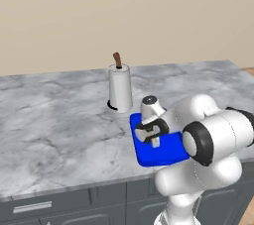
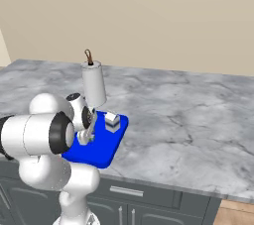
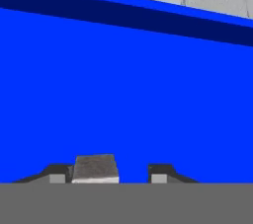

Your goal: Take out the milk from the fridge and place it on the tray on the counter. Then take the sugar cube near the tray and place it in the tray.

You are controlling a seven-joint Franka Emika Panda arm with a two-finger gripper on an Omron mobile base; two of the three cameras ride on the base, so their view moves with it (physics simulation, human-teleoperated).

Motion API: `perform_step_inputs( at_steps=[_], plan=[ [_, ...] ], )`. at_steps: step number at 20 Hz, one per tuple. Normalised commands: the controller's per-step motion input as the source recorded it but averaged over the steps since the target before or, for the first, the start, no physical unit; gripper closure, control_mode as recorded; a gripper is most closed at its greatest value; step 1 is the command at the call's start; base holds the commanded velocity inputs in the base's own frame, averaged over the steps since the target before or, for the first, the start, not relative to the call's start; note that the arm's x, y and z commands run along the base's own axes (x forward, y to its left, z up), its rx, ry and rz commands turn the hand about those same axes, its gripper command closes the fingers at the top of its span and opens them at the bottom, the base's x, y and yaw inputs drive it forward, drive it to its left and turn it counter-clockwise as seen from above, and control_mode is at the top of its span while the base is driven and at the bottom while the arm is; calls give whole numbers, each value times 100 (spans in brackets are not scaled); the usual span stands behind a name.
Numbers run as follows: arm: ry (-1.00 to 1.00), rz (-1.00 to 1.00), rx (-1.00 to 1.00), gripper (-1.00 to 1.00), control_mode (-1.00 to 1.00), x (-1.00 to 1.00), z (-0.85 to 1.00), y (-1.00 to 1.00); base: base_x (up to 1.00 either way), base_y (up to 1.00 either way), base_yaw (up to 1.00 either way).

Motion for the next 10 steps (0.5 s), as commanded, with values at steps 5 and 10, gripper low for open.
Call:
perform_step_inputs(
  at_steps=[5,10],
  plan=[
    [-4,0,0,-100,-100,-25,38,0,0,0,0],
    [-3,0,0,-100,-100,-11,71,-1,0,0,0]
  ],
)
